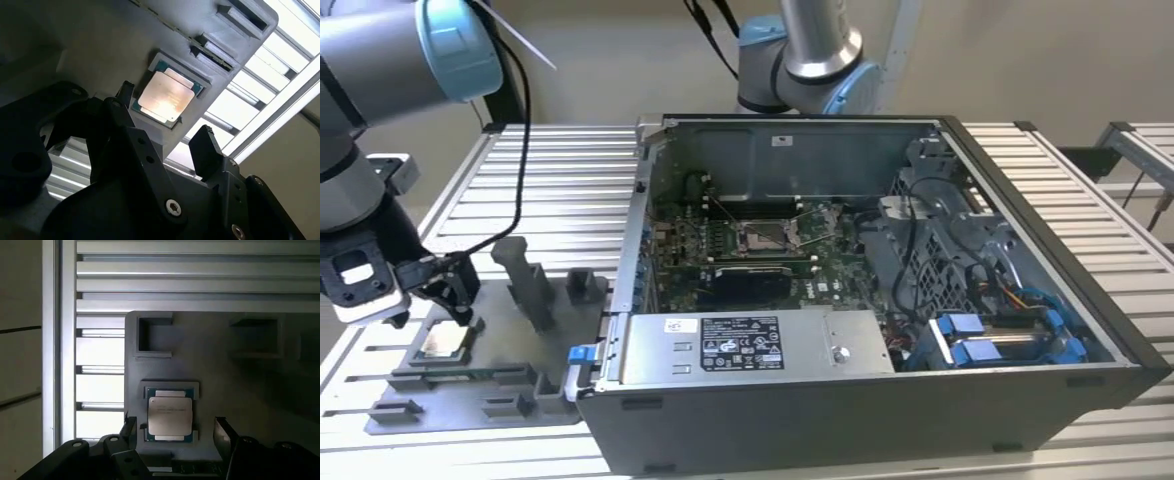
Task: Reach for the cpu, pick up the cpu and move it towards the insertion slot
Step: 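Pick up the cpu and move it towards the insertion slot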
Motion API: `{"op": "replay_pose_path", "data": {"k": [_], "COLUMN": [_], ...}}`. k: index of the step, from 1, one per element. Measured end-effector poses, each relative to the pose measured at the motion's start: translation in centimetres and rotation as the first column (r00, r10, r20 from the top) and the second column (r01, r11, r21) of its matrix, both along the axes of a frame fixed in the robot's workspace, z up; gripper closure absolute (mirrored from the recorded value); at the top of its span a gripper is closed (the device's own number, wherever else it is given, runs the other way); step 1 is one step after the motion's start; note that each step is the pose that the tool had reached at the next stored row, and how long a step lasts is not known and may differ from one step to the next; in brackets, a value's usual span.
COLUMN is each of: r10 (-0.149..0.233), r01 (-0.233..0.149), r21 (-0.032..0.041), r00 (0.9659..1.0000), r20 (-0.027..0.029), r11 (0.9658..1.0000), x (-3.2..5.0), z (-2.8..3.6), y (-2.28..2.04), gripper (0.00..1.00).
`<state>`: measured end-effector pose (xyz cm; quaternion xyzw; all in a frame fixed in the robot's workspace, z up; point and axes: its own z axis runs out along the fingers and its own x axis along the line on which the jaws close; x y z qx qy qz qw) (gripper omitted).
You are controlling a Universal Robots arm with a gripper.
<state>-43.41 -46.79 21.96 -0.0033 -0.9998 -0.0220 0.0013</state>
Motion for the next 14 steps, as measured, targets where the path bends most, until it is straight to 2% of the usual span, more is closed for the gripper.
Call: {"op": "replay_pose_path", "data": {"k": [14], "r10": [0.015], "r01": [-0.015], "r21": [0.0048], "r00": [0.9999], "r20": [0.0002], "r11": [0.9999], "x": [-0.24], "z": [-1.69], "y": [0.00], "gripper": [0.00]}}
